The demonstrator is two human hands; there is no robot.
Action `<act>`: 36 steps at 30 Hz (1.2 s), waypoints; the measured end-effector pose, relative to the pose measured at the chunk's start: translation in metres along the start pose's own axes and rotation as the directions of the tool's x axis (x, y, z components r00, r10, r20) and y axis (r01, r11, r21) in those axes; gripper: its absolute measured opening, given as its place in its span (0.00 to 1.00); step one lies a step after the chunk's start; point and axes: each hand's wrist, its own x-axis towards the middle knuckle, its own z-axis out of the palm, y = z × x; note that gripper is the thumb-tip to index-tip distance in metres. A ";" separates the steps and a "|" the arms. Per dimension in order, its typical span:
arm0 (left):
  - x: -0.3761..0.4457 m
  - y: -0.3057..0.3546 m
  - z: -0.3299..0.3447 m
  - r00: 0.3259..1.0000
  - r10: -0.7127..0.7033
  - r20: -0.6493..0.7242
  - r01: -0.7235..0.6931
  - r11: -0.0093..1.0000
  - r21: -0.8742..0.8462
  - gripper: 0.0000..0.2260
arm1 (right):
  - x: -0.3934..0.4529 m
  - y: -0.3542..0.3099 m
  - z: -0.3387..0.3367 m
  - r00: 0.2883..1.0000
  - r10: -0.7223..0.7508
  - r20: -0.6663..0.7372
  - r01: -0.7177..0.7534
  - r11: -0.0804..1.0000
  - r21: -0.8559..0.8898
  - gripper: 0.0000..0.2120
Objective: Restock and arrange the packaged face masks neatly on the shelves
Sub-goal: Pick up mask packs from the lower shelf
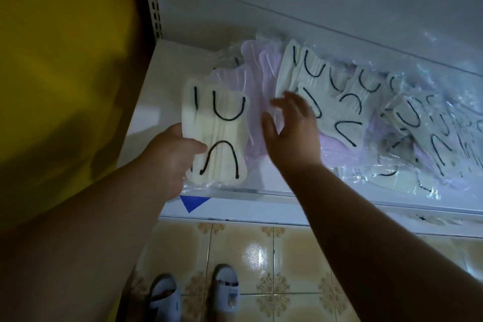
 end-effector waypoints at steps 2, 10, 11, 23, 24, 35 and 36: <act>0.001 -0.005 0.001 1.000 -0.005 0.005 0.005 0.999 0.043 0.14 | 0.021 0.019 -0.004 0.969 0.225 0.099 -0.204 0.961 -0.189 0.34; 0.010 -0.016 0.005 1.000 -0.022 -0.022 0.024 0.997 0.079 0.12 | 0.062 0.030 -0.006 0.933 0.317 0.167 -0.262 0.921 -0.288 0.23; 0.011 -0.016 0.004 0.999 -0.025 -0.019 0.027 0.997 0.073 0.12 | 0.063 0.032 -0.006 0.936 0.310 0.167 -0.251 0.921 -0.299 0.22; 0.014 -0.019 0.006 0.999 -0.038 -0.002 0.038 0.997 0.060 0.11 | 0.071 0.035 -0.010 0.954 0.290 0.077 -0.258 0.924 -0.284 0.17; 0.015 -0.019 0.006 0.999 -0.039 -0.010 0.039 0.997 0.061 0.10 | 0.073 0.036 -0.012 0.952 0.304 0.037 -0.283 0.920 -0.270 0.17; 0.006 -0.002 0.006 0.977 -0.071 0.199 0.132 0.942 -0.310 0.23 | -0.017 -0.006 0.014 0.956 -0.291 0.045 0.278 0.943 0.185 0.17; 0.004 0.000 0.006 0.969 -0.064 0.237 0.147 0.926 -0.348 0.25 | -0.027 -0.007 0.019 0.941 -0.322 0.103 0.292 0.928 0.231 0.17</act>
